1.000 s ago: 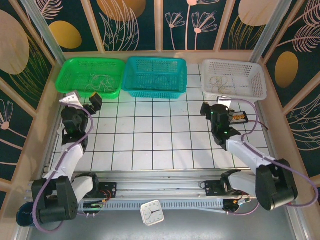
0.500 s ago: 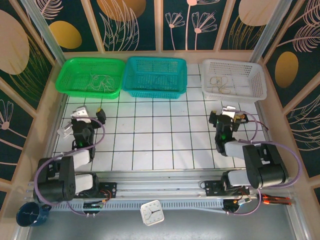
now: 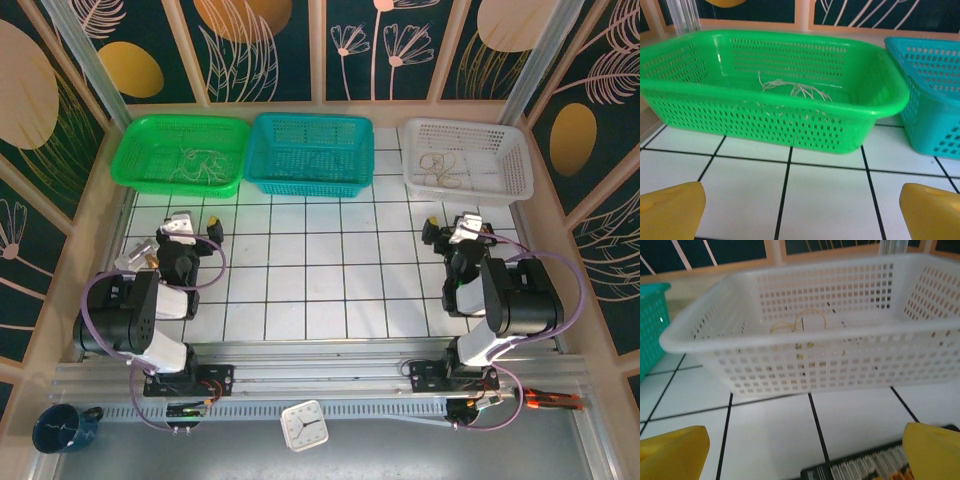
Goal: Untangle the cables
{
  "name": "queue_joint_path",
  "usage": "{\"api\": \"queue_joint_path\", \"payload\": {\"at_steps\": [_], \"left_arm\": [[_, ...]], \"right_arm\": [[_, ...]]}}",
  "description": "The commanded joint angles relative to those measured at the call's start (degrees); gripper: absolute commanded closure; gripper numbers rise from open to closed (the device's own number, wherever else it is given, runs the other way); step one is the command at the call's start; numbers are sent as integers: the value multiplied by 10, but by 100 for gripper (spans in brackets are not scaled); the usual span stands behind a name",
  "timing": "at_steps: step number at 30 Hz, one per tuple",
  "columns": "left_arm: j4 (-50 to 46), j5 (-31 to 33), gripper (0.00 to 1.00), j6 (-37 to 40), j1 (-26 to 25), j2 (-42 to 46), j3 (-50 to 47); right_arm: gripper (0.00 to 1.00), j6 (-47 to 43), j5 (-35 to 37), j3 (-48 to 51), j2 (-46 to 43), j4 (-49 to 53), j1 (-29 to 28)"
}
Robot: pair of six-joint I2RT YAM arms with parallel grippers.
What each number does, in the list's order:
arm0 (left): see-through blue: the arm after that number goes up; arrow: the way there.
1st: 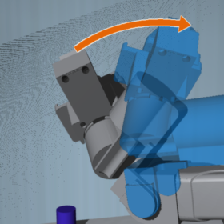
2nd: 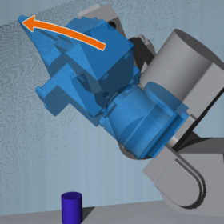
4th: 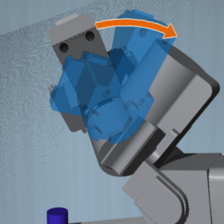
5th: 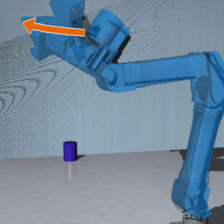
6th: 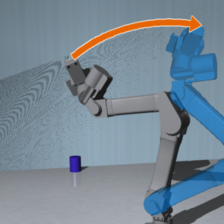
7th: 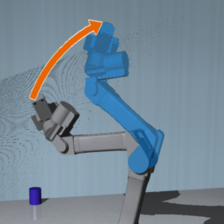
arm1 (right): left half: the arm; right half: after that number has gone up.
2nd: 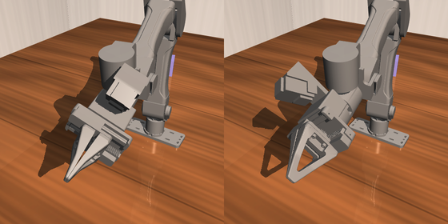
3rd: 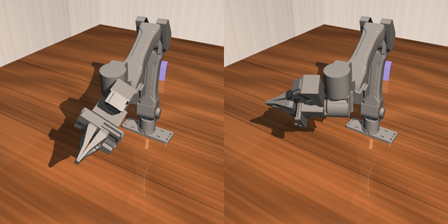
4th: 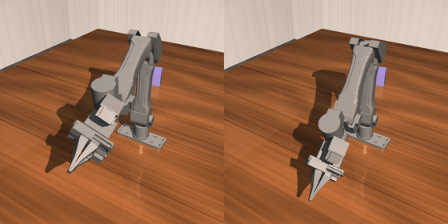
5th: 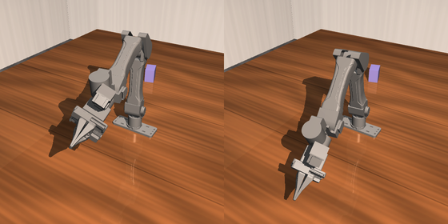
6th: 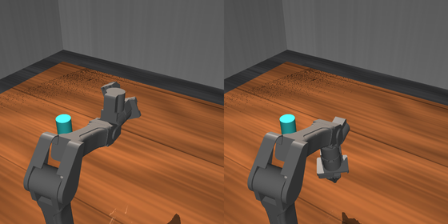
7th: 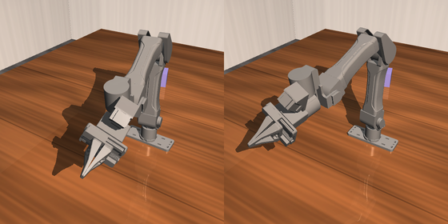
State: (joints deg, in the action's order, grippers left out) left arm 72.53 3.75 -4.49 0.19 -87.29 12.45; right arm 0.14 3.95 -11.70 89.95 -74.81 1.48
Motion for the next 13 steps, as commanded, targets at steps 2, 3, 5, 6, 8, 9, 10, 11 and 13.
{"api": "queue_joint_path", "payload": {"at_steps": [2,3,5,6,8,9,10,11,13], "left_arm": [[12,7,1,4,-1,-5,13],[11,7,1,4,-1,-5,13],[10,7,1,4,-1,-5,13],[10,8,1,4,-1,-6,14],[9,8,1,4,-1,-6,14],[9,7,1,4,-1,-5,14],[9,8,1,4,-1,-5,14],[9,8,1,4,-1,-5,14],[9,8,1,4,-1,-5,14]], "right_arm": [[1,9,-32,-7,-3,-17,-1],[1,8,-33,-6,-2,-19,-1],[1,7,-33,-7,-3,-18,-2],[1,8,-34,-8,-2,-15,-1],[1,10,-40,-11,-2,-11,2],[1,12,-44,-12,-3,-8,5],[1,11,-45,-12,-2,-10,5],[1,11,-45,-11,-2,-10,5],[1,10,-44,-8,-3,-14,4]]}}
